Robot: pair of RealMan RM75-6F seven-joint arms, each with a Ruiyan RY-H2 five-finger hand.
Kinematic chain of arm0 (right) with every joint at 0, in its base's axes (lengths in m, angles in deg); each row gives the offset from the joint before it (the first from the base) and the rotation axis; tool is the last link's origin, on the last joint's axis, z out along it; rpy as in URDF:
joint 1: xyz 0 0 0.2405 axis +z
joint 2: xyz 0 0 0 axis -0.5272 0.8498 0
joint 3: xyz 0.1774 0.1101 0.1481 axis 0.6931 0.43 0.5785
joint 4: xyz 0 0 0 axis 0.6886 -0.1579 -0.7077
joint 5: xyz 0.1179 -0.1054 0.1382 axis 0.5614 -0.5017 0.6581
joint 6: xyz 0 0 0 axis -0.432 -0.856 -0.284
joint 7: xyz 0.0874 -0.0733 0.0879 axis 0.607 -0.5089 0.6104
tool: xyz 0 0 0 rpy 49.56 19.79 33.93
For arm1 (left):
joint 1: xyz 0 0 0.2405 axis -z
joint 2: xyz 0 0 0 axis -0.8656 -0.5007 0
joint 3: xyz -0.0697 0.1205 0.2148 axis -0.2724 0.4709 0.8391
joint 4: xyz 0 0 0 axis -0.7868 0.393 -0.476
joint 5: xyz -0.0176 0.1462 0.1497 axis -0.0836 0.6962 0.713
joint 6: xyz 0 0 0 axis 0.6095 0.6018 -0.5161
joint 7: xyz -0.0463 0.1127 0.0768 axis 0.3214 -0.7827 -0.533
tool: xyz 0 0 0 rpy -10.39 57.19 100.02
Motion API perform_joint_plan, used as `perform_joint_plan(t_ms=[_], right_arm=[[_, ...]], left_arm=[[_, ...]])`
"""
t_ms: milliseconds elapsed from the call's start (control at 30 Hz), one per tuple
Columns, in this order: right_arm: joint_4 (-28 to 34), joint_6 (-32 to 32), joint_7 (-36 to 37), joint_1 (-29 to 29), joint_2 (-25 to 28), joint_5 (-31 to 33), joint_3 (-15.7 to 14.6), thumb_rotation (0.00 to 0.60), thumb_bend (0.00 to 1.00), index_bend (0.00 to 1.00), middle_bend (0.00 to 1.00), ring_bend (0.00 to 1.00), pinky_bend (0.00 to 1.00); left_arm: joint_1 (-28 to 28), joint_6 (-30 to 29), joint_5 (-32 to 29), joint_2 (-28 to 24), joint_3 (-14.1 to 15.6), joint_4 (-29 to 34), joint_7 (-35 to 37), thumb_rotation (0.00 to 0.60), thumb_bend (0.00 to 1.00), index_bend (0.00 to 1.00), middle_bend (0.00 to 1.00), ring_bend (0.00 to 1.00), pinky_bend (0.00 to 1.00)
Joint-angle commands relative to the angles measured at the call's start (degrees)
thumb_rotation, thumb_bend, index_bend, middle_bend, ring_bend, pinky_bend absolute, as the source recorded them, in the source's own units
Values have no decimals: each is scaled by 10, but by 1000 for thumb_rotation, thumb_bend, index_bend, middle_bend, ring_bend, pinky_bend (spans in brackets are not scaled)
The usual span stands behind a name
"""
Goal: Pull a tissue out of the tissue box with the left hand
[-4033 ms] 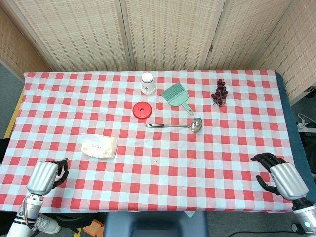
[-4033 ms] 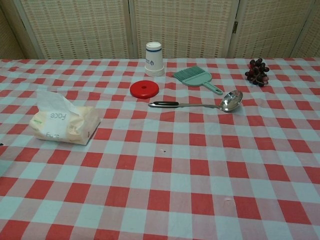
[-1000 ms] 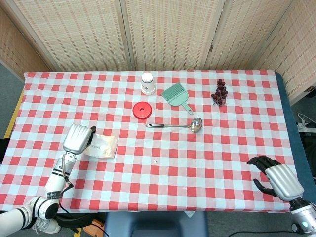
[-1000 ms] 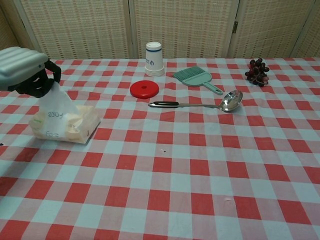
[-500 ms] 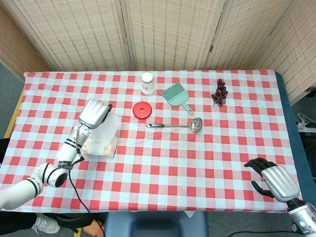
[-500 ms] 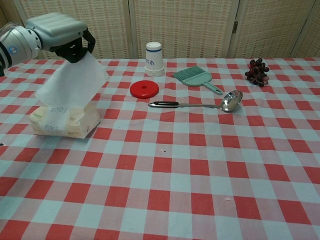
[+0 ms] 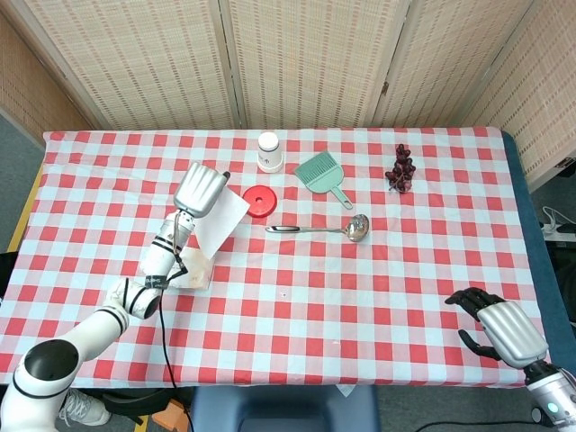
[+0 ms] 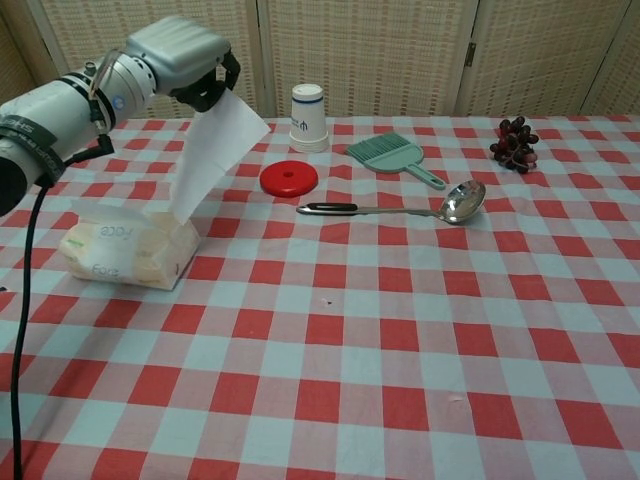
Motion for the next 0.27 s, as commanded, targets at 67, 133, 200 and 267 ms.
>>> perform_joint_plan(t_ms=[67, 133, 200, 267], right_arm=[[1, 5, -3, 2, 0, 2, 0, 600, 346, 284, 271, 189, 404], [2, 7, -4, 3, 0, 4, 0, 600, 346, 284, 271, 189, 404], [2, 9, -5, 4, 0, 5, 0, 600, 346, 285, 271, 189, 404], [2, 12, -8, 4, 0, 7, 0, 600, 346, 287, 271, 189, 404]], left_arm=[[5, -11, 1, 10, 4, -17, 6, 600, 605, 607, 923, 856, 1000], [4, -10, 4, 7, 9, -14, 13, 600, 604, 607, 922, 856, 1000], [1, -9, 5, 4, 15, -10, 16, 600, 603, 607, 922, 856, 1000], [-4, -8, 8, 0, 22, -4, 19, 600, 603, 607, 923, 856, 1000]])
